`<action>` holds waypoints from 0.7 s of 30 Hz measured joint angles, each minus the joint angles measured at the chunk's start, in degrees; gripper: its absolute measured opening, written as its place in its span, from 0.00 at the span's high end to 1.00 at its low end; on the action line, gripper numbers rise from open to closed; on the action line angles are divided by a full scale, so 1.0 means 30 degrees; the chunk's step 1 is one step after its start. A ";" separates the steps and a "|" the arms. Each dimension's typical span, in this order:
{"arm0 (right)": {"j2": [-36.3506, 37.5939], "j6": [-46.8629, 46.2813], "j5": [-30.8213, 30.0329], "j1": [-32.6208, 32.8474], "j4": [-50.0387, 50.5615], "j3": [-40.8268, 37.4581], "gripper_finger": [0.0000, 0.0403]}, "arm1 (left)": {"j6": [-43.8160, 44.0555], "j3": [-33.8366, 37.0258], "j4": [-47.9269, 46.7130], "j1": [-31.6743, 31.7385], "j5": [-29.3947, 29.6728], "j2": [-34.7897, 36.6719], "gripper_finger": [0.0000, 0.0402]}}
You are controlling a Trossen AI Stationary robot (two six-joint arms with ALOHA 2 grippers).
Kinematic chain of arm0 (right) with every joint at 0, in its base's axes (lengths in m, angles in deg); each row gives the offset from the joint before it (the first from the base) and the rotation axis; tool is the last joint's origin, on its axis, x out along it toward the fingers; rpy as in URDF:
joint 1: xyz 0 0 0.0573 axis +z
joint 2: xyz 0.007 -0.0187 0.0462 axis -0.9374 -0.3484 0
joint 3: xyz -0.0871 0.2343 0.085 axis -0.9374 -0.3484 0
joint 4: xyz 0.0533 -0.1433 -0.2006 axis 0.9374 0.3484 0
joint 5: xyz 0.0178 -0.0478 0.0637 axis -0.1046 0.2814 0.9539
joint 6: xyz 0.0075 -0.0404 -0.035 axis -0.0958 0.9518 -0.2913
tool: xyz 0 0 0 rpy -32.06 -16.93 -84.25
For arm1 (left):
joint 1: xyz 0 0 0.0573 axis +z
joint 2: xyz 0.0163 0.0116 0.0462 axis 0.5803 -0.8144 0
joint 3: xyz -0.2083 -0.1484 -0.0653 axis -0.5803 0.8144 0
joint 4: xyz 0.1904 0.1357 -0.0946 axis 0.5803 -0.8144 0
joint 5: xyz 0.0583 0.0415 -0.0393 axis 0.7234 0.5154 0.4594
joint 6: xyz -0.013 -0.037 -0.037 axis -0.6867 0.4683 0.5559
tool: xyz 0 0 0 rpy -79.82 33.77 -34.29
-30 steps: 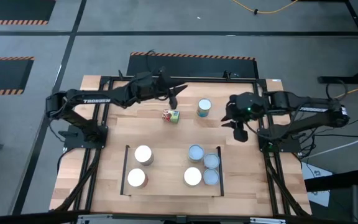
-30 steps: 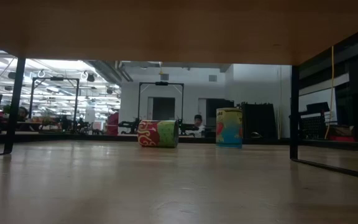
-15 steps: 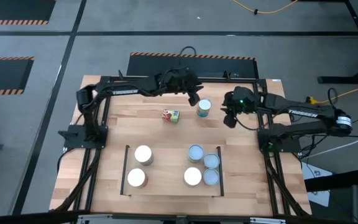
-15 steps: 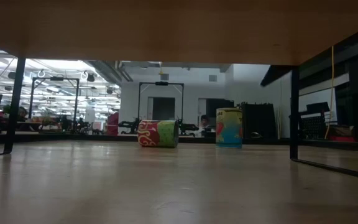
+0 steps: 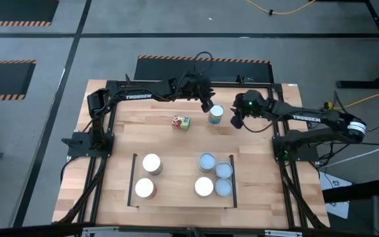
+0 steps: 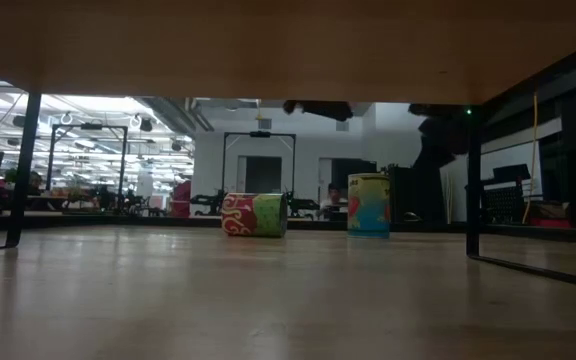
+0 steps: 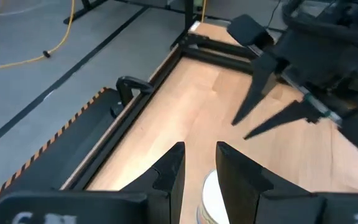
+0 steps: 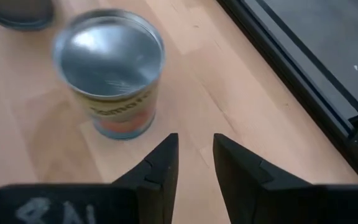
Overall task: Pick and place cans onto a shelf
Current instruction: Put the canned tomatoes on the shelf
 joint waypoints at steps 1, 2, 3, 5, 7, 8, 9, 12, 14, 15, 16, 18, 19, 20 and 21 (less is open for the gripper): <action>-0.0290 -0.0036 0.0009 -0.0093 -0.0349 -0.0085 0.74 | 0.0000 0.0000 -0.0153 0.0000 -0.0027 -0.0013 0.79; -0.0597 -0.0086 0.0007 -0.0181 -0.0671 -0.0124 0.74 | 0.0006 0.0000 -0.0258 0.0000 -0.0022 -0.0042 0.79; -0.0938 -0.0159 0.0013 -0.0250 -0.0973 -0.0128 0.74 | 0.0000 0.0000 -0.0296 0.0000 0.0001 -0.0043 0.79; -0.1651 -0.0421 0.0013 -0.0256 -0.1646 -0.0128 0.74 | 0.0007 0.0000 -0.0300 0.0000 0.0073 -0.0043 0.79; -0.2420 -0.0430 0.0041 -0.0256 -0.2469 -0.0128 0.74 | 0.0015 0.0000 -0.0364 0.0000 0.0145 -0.0043 0.79; -0.2828 -0.0433 0.0048 -0.0256 -0.2876 -0.0128 0.74 | 0.0023 0.0000 -0.0417 0.0000 0.0168 -0.0043 0.79; -0.3245 -0.0482 0.0069 -0.0256 -0.3285 -0.0123 0.74 | 0.0047 0.0000 -0.0435 0.0000 0.0168 -0.0043 0.79; -0.4419 -0.0524 0.0678 -0.0256 -0.3969 -0.0128 0.74 | 0.0466 0.0000 -0.1036 -0.0015 0.0641 -0.0038 0.79; -0.5085 -0.0535 0.1214 -0.0256 -0.4467 -0.0128 0.74 | 0.0500 0.0000 -0.2001 -0.0010 0.1186 -0.0038 0.79; -0.5397 -0.0535 0.1486 -0.0256 -0.4724 -0.0128 0.74 | 0.0495 0.0000 -0.2424 0.0000 0.1465 -0.0043 0.79; -0.5723 -0.0542 0.1695 -0.0256 -0.5047 -0.0128 0.74 | 0.0495 0.0000 -0.2744 0.0000 0.1676 -0.0043 0.79; -0.6259 -0.0523 0.2098 -0.0256 -0.5693 -0.0128 0.74 | 0.0529 0.0000 -0.3149 0.0000 0.1814 -0.0043 0.79; -0.6517 -0.0502 0.2279 -0.0256 -0.6045 -0.0128 0.74 | 0.0539 0.0000 -0.3293 0.0000 0.1825 -0.0043 0.79; -0.6736 -0.0484 0.2604 -0.0256 -0.6369 -0.0128 0.74 | 0.0539 0.0000 -0.3390 0.0000 0.1827 -0.0042 0.79; -0.6949 -0.0477 0.2882 -0.0256 -0.6680 -0.0128 0.74 | 0.0539 0.0000 -0.3460 0.0000 0.1825 -0.0043 0.79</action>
